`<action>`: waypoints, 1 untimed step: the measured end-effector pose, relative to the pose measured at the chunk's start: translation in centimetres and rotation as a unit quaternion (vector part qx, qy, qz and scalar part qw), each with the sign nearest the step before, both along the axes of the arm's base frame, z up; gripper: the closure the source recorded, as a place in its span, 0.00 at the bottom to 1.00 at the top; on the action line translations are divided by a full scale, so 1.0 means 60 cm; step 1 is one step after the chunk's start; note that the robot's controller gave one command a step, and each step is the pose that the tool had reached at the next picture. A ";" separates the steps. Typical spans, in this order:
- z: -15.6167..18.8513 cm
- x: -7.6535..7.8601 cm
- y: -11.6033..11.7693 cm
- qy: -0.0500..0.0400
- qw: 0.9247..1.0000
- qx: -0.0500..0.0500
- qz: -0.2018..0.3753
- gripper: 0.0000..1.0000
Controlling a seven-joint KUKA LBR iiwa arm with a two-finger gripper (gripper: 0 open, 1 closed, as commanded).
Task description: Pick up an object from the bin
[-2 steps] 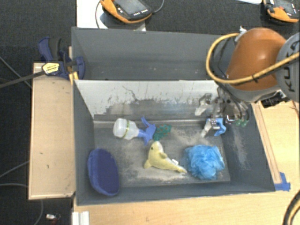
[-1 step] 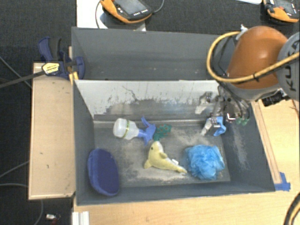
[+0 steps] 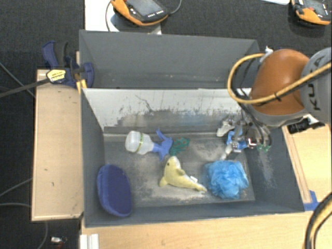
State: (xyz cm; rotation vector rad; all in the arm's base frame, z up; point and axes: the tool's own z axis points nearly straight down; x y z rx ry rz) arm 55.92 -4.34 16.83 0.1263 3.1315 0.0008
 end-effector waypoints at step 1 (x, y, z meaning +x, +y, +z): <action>-0.124 -0.047 -0.050 -0.005 1.000 0.000 -0.028 0.00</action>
Offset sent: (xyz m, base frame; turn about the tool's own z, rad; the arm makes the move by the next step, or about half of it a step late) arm -0.0645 -0.0417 -0.0911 0.0643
